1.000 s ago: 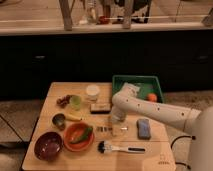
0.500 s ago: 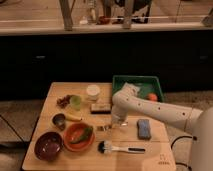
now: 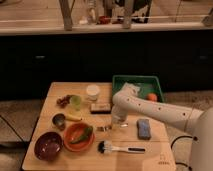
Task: Place fork in plastic cup
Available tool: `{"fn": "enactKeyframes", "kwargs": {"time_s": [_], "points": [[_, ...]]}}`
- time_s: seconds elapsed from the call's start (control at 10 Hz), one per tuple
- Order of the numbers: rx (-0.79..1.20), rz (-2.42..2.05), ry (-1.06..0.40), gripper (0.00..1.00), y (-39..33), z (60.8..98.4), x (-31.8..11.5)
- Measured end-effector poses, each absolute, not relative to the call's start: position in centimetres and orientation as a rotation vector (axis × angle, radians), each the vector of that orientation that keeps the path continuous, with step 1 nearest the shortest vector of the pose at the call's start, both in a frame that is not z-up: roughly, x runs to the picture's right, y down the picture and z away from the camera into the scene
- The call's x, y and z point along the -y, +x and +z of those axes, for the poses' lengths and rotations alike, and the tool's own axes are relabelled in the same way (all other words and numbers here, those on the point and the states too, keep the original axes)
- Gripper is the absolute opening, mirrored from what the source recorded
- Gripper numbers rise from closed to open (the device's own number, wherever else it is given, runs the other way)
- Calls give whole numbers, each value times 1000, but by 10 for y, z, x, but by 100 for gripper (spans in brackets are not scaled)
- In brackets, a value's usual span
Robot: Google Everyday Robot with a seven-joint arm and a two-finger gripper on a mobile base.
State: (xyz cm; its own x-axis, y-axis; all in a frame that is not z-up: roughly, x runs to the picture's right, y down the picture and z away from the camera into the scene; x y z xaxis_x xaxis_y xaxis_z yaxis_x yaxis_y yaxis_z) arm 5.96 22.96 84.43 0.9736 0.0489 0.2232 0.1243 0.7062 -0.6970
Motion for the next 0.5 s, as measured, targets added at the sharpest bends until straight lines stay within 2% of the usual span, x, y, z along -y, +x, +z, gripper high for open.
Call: {"fn": "enactKeyframes", "kwargs": {"time_s": [0.5], "points": [[245,-34,-716,0,62,832,-222]]}}
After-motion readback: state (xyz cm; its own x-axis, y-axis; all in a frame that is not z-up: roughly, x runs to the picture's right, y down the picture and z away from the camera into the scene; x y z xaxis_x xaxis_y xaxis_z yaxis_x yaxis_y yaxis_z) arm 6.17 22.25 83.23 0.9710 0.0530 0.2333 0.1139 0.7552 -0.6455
